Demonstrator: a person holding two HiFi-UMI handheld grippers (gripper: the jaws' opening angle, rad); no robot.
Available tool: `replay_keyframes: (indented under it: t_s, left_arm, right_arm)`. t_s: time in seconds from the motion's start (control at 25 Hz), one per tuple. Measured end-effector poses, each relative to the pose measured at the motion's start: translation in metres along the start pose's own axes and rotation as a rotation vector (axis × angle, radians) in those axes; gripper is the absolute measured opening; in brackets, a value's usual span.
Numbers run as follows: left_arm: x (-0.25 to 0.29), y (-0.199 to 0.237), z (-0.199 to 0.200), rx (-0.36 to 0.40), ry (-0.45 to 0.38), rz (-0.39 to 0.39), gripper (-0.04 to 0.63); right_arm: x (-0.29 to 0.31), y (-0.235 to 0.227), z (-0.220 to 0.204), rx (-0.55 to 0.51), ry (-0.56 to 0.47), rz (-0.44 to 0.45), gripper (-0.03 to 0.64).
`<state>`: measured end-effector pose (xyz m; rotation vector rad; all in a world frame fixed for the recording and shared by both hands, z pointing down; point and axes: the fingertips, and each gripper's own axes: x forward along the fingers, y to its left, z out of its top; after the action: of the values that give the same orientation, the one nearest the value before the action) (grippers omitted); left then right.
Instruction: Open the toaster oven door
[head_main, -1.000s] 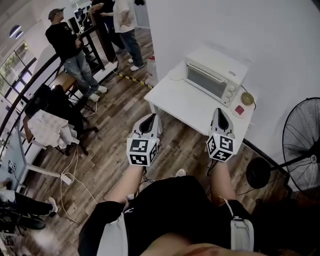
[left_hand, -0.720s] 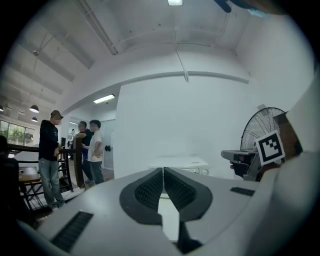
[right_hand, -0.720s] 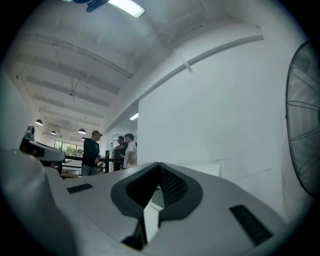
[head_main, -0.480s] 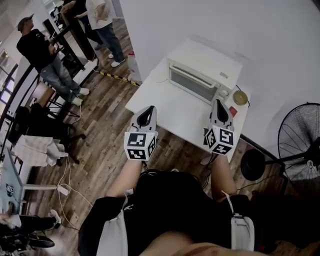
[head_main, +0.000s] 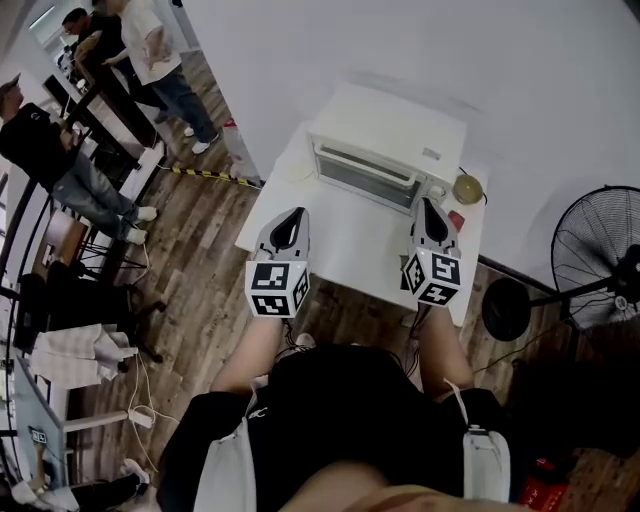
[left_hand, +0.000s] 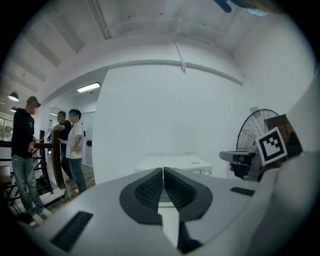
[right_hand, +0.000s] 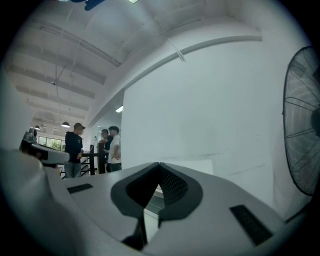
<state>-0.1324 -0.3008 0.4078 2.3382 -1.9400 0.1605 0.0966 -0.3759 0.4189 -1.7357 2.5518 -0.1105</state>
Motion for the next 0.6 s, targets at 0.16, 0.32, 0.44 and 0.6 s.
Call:
replay_keyframes:
  t_s: [0.16,0.32,0.44,0.6]
  left_arm:
    - [0.017,0.01,-0.003,-0.009,0.012,-0.034,0.017]
    - [0.031,0.015,-0.009,-0.018,0.025,-0.068,0.017]
    - [0.037,0.021,-0.011,-0.02,0.028,-0.087,0.017]
    - [0.04,0.027,-0.01,-0.026,0.028,-0.1,0.017]
  right_arm:
    - [0.019,-0.012,-0.011,0.091,0.079,-0.058,0.102]
    - [0.038,-0.026,-0.03,0.173,0.165,-0.143,0.108]
    - [0.052,-0.031,-0.045,0.21,0.218,-0.18,0.118]
    - [0.069,-0.037,-0.061,0.229,0.277,-0.205,0.118]
